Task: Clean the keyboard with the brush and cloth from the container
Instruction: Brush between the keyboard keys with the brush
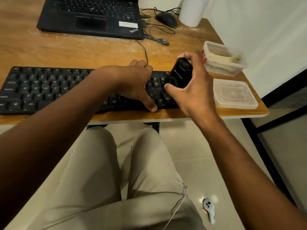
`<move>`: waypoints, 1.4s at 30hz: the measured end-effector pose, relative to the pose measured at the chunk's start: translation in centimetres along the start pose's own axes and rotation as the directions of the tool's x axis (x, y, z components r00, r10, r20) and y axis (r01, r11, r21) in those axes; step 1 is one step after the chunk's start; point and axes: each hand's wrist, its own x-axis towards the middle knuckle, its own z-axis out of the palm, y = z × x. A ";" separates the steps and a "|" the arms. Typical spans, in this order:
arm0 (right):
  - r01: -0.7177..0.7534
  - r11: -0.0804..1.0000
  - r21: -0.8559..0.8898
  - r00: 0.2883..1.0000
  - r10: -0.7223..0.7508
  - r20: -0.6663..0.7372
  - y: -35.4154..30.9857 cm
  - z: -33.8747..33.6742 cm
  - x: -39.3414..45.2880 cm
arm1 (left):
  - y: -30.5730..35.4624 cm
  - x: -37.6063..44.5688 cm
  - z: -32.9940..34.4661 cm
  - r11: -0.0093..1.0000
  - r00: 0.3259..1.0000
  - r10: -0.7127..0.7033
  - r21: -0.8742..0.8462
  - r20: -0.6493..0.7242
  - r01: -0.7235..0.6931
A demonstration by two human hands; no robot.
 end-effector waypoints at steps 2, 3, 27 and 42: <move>-0.065 0.997 -0.046 0.996 0.063 -0.057 0.9 -0.9 0.1 | -0.1 0.0 0.0 1.000 1.000 0.003 -0.014 0.004 -0.003; -0.086 0.994 -0.063 0.993 0.080 -0.089 1.2 -1.5 0.3 | -0.1 0.0 0.0 1.000 1.000 0.005 -0.018 0.003 -0.005; -0.035 0.998 0.052 0.984 0.044 -0.173 -0.5 2.4 2.9 | 0.2 0.2 0.0 1.000 1.000 -0.016 -0.019 -0.010 0.015; 0.058 0.995 -0.087 0.997 -0.062 -0.048 2.3 -1.5 5.0 | 0.1 0.0 0.0 0.999 1.000 -0.007 -0.043 0.008 0.007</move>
